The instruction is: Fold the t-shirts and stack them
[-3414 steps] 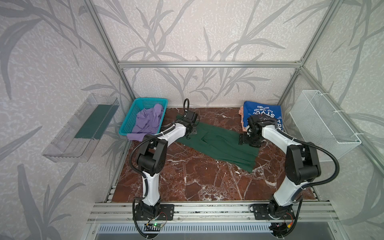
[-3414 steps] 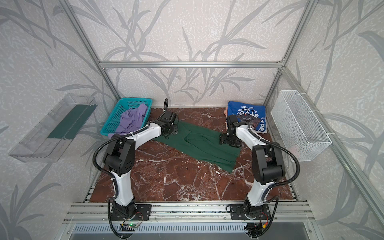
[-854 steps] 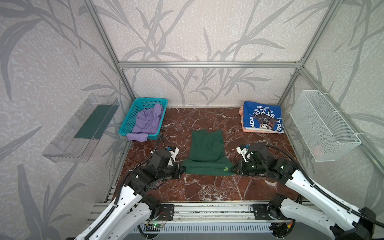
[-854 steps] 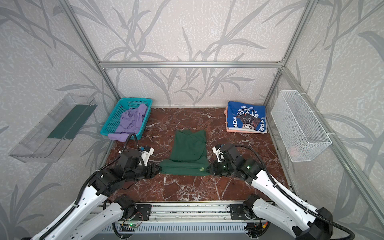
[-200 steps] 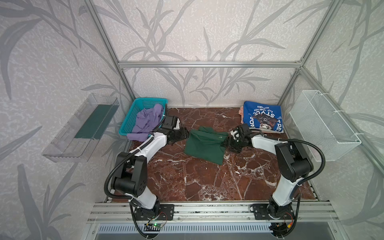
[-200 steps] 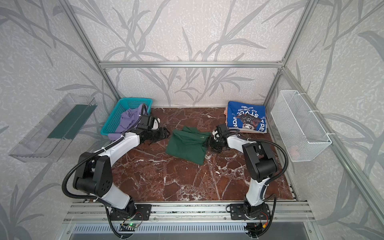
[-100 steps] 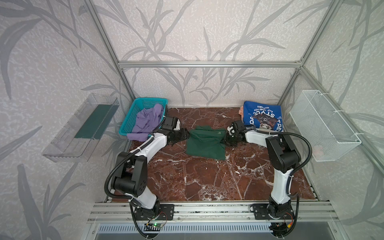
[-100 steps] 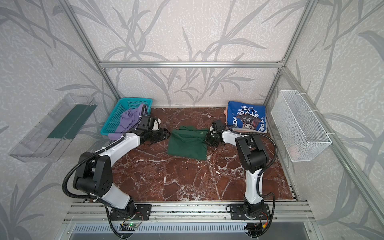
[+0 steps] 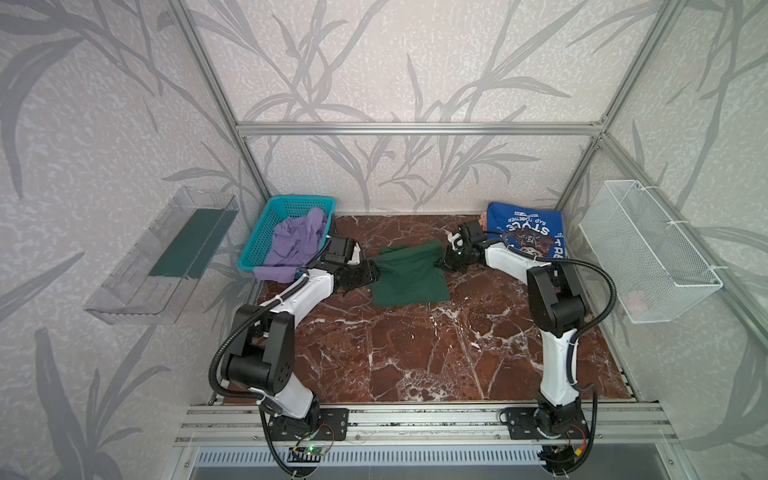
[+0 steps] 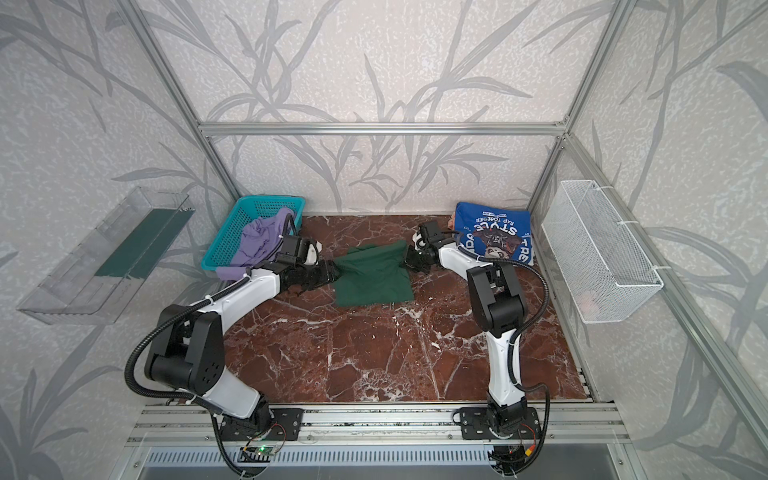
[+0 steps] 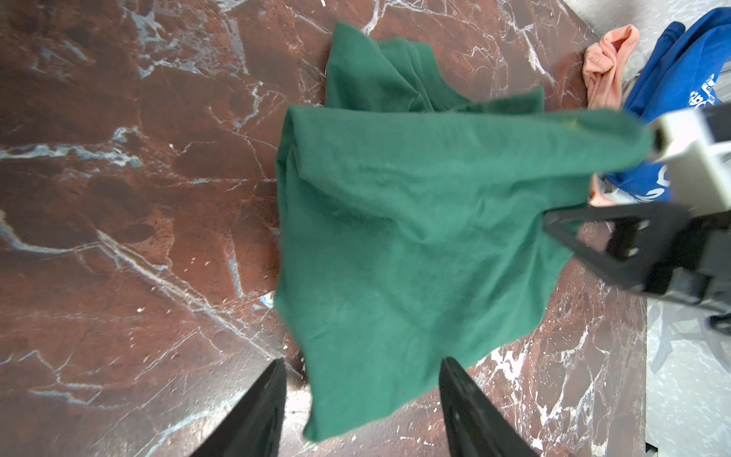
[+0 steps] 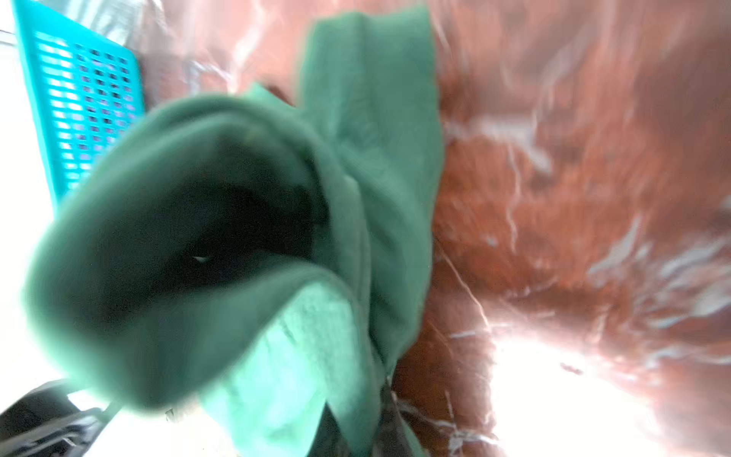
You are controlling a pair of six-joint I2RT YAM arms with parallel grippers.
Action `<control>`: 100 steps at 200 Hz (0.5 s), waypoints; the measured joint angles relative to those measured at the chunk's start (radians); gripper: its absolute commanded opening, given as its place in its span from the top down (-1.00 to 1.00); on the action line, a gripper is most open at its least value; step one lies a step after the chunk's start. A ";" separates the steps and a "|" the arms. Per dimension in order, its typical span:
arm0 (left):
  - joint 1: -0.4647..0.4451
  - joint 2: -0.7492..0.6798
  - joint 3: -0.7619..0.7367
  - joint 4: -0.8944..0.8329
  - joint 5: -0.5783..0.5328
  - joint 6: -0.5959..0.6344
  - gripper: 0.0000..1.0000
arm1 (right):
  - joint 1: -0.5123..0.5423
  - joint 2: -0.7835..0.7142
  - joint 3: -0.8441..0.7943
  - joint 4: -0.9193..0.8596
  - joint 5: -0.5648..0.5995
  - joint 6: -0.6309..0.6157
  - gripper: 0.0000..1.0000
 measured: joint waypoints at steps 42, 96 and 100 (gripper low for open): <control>0.000 -0.030 -0.022 0.009 0.000 -0.006 -0.25 | -0.025 -0.001 0.249 -0.275 0.047 -0.151 1.00; 0.000 -0.034 -0.054 0.040 0.003 -0.031 -0.25 | -0.058 0.003 0.573 -0.579 0.139 -0.313 1.00; 0.000 -0.034 -0.055 0.041 0.004 -0.032 -0.25 | -0.061 0.006 0.595 -0.595 0.144 -0.321 1.00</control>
